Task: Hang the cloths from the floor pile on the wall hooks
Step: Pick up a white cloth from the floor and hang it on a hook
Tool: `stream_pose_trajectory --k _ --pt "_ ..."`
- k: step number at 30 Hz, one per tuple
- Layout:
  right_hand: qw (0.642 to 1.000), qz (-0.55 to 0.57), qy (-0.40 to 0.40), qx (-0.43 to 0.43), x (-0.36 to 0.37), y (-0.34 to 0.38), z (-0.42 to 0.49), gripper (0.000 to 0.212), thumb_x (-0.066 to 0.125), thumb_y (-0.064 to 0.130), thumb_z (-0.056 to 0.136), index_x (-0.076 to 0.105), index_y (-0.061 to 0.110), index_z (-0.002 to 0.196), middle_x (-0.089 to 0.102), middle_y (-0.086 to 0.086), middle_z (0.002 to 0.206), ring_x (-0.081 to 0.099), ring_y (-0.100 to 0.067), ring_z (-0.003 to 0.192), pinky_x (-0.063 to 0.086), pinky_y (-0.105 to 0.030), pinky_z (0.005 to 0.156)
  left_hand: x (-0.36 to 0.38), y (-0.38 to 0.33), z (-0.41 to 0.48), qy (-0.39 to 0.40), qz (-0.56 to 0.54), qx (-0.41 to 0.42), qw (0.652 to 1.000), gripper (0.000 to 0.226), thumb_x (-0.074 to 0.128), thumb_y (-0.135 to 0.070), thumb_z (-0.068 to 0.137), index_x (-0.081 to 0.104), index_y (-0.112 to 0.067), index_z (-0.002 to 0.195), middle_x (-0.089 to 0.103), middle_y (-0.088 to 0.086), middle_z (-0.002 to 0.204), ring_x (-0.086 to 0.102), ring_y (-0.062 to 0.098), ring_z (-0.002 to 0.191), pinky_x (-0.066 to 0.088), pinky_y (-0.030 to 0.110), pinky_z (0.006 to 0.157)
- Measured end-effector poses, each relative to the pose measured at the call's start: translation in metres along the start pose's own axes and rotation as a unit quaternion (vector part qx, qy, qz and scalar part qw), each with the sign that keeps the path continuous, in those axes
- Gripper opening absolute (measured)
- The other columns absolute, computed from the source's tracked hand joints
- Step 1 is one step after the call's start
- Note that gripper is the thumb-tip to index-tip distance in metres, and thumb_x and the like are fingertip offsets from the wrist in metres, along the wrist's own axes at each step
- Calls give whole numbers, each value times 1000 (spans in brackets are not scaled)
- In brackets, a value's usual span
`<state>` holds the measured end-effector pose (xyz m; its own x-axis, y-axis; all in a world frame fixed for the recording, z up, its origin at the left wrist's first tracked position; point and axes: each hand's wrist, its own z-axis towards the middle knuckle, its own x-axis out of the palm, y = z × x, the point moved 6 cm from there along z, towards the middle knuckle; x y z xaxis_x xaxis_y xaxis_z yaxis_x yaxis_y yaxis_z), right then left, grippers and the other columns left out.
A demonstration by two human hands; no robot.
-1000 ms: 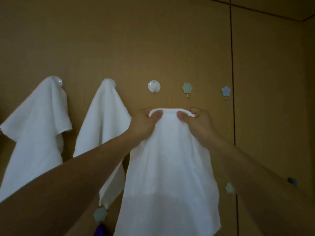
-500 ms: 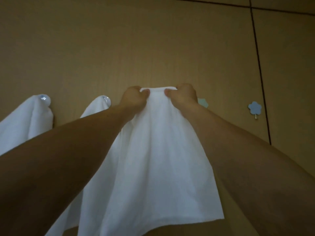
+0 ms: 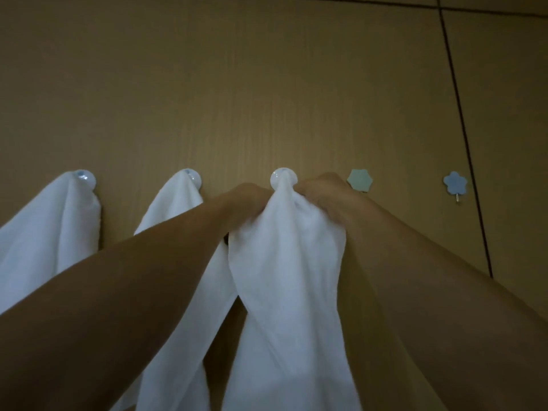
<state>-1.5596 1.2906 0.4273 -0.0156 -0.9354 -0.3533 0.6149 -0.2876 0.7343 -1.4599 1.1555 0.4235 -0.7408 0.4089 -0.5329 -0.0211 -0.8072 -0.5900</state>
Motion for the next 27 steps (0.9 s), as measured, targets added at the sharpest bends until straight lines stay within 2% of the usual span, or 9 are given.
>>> stream_pose_trajectory --k 2,5,9,12,15,17,20,24,27 --pt "988 -130 -68 -44 -10 8 -1 42 62 55 75 61 14 84 67 -2 85 63 -20 69 45 -27 58 -7 -4 3 -72 125 19 989 39 51 -52 86 57 -13 82 59 -3 82 55 16 66 33 27 51" --pt "921 -270 -219 -178 -28 24 -18 28 56 39 84 59 18 101 53 -4 112 47 -27 108 35 -42 88 -17 -21 -2 -206 231 111 944 33 55 -43 85 46 -13 97 50 1 92 50 20 78 39 35 68" --pt "894 -201 -183 -357 -7 24 -45 28 44 27 95 57 13 75 58 -3 79 55 -25 81 43 -40 77 -9 -31 -15 -211 124 243 939 24 42 -28 94 60 -15 87 62 4 90 56 15 77 34 25 61" --pt "925 -122 -108 -344 7 15 -44 26 45 31 95 59 12 86 62 -4 81 56 -23 75 42 -34 66 1 -31 -14 -149 76 231 958 24 49 -37 93 57 -16 83 56 -6 77 48 4 66 29 20 55" --pt "956 -56 -28 -288 16 4 -37 25 47 21 94 60 8 111 64 -7 98 60 -24 86 46 -33 70 7 -26 -13 -112 92 224 964 17 54 -16 89 59 -7 103 53 -3 89 50 14 79 32 20 63" --pt "970 29 24 -239 18 -5 -32 19 48 14 92 63 10 103 66 -8 96 63 -24 85 49 -34 70 5 -17 -15 -86 7 186 979 9 50 -6 86 58 -9 88 55 -2 81 51 15 73 36 13 53" --pt "972 169 68 -145 11 -21 -28 14 56 15 90 60 20 78 65 2 73 65 -7 56 45 -17 45 4 -2 -16 -18 -169 73 983 13 49 -6 83 61 -11 83 63 6 79 60 18 68 47 20 52" --pt "980 115 83 -139 16 -33 -33 13 52 25 95 60 18 88 65 -1 84 64 -16 72 45 -24 55 14 11 -24 14 -164 1 986 14 50 -19 93 62 -12 97 64 1 82 61 13 70 47 20 46" --pt "980 9 56 -191 25 -33 -47 28 43 29 96 55 12 115 60 -1 96 57 -15 77 40 -27 58 22 10 -30 -68 -45 75 994 25 41 -28 98 57 -12 109 56 -4 86 50 3 70 33 19 53"
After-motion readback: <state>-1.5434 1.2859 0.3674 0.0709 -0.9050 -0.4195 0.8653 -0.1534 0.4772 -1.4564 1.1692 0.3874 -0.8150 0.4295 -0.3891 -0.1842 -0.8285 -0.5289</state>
